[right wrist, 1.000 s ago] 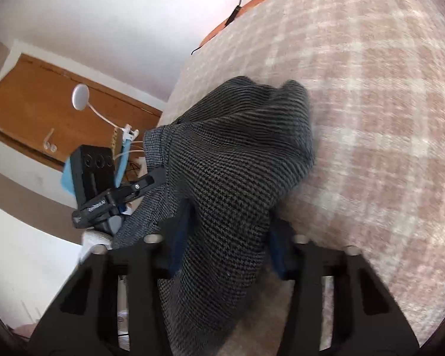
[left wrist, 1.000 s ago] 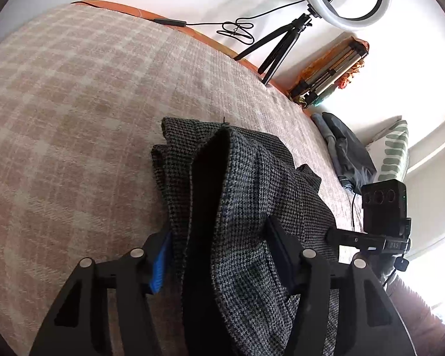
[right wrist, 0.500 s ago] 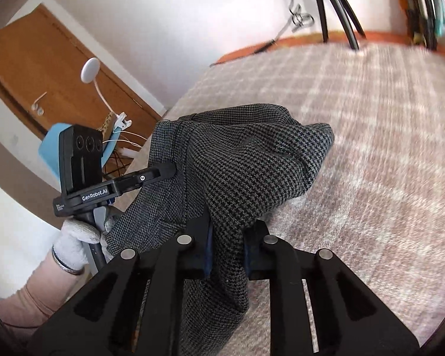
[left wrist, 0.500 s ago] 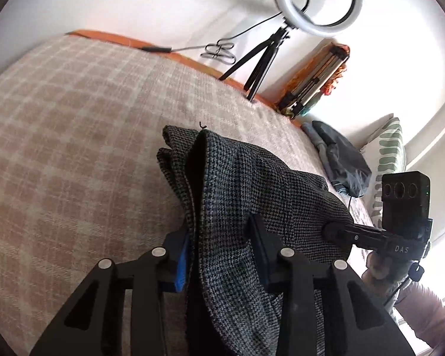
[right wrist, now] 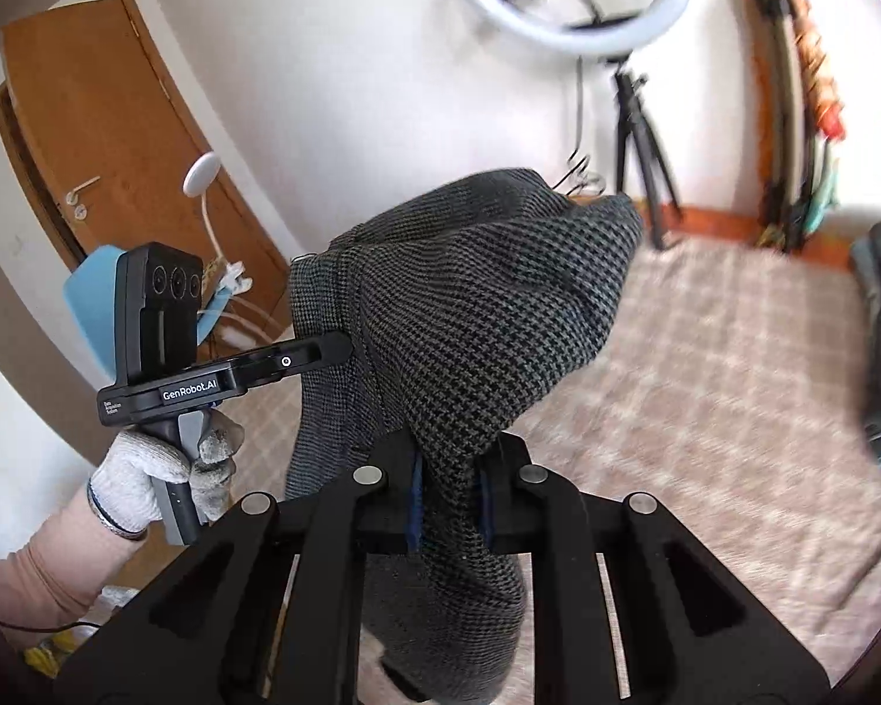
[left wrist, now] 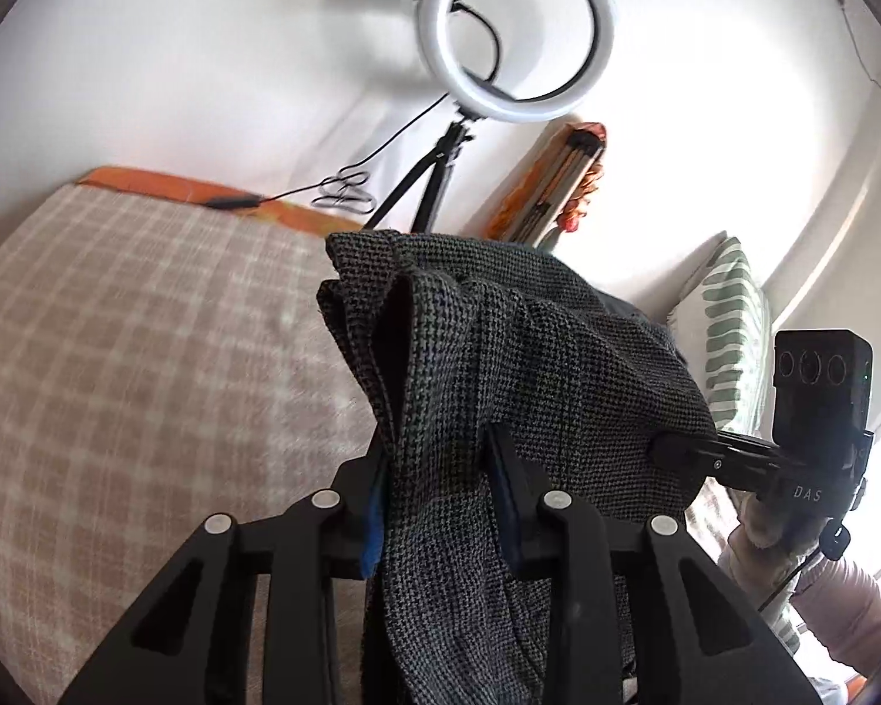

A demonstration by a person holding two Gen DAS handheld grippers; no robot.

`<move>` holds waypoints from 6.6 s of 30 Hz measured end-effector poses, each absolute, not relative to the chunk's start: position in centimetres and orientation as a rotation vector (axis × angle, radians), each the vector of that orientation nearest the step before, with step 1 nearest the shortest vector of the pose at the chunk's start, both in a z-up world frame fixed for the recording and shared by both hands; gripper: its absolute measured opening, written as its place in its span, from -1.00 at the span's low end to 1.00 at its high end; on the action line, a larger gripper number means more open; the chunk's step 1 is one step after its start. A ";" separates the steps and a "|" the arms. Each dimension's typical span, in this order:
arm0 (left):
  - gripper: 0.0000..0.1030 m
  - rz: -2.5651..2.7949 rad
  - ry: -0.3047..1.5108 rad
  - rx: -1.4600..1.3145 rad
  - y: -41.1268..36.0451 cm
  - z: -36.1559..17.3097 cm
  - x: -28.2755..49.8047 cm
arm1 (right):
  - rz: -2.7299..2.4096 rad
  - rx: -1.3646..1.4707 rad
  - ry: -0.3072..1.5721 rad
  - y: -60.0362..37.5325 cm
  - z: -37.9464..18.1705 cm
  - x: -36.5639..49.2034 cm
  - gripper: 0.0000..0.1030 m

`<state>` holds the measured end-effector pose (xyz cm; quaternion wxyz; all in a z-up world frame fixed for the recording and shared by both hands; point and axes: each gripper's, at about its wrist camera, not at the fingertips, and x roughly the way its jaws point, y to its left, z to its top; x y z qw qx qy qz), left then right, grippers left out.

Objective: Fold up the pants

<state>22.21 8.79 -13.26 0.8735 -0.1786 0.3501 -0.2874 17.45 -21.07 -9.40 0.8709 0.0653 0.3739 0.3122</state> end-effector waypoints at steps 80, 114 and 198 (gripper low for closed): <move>0.55 -0.982 0.895 0.169 -42.7 -16.2 38.9 | -0.021 0.147 0.696 -60.7 -8.5 32.9 -0.35; 0.55 -0.721 0.759 0.154 -30.7 -5.6 26.8 | -0.010 0.090 0.687 -51.6 -4.5 15.1 0.49; 0.97 -0.572 0.552 0.051 -18.2 -3.4 2.3 | -0.044 0.137 0.558 -40.8 -5.4 -5.2 0.97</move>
